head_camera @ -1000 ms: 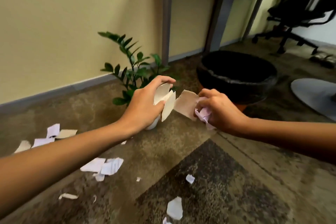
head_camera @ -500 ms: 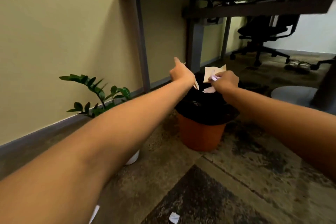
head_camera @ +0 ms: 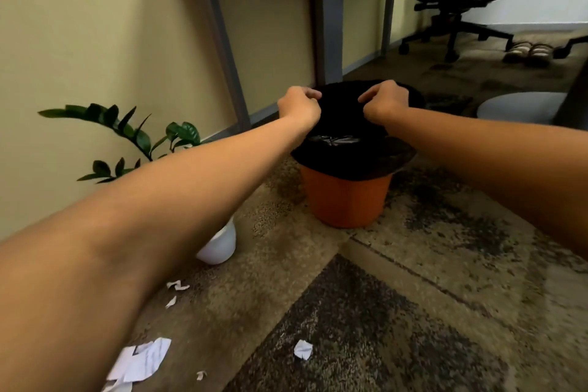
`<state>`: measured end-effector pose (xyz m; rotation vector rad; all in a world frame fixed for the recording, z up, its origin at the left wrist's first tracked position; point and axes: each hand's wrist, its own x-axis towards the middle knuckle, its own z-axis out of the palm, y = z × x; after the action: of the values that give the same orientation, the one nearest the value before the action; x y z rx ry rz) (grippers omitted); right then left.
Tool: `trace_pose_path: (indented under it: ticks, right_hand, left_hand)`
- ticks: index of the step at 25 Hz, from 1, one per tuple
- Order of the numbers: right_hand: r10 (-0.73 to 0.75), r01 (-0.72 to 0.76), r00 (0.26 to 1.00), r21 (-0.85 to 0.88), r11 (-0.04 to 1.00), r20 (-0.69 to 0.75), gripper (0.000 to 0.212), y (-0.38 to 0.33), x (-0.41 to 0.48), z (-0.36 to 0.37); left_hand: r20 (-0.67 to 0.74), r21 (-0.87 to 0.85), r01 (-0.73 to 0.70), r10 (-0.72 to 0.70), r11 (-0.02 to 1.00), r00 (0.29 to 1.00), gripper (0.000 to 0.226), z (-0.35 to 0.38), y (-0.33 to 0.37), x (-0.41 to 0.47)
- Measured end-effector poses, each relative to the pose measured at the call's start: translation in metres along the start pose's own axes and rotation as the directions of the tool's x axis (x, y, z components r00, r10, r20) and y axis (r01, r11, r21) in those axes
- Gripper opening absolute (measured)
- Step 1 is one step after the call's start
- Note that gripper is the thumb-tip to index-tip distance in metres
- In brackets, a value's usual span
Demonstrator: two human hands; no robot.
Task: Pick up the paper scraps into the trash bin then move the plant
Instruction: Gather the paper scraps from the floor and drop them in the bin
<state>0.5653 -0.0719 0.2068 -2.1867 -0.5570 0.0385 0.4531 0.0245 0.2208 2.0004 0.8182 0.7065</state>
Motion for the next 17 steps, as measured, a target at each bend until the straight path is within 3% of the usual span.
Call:
trace_pose_path:
  ticks: [2,6,10,13,17]
  right_hand:
    - [-0.157,0.156,0.985,-0.030,0.987,-0.077,0.028,-0.008,-0.014,0.007]
    - [-0.390,0.391,0.920,0.030,0.920,-0.049,0.029,-0.036,-0.059,0.032]
    - [-0.608,0.607,0.793,0.043,0.793,0.030,0.029,-0.063,-0.113,0.062]
    - [-0.747,0.746,0.633,0.097,0.659,0.203,0.031,-0.072,-0.164,0.091]
    - [-0.816,0.832,0.439,0.174,0.527,0.377,0.034,-0.065,-0.233,0.136]
  left_hand:
    - [-0.012,0.037,-0.081,0.082,0.996,0.997,0.020,-0.017,-0.014,-0.011]
    - [0.105,0.266,-0.300,0.282,0.916,0.954,0.017,-0.079,-0.051,-0.056]
    - [0.181,0.445,-0.381,0.335,0.810,0.924,0.017,-0.153,-0.093,-0.107]
    - [0.195,0.547,-0.351,0.292,0.760,0.936,0.016,-0.214,-0.135,-0.157]
    - [0.085,0.557,-0.166,0.143,0.814,0.986,0.014,-0.278,-0.210,-0.231]
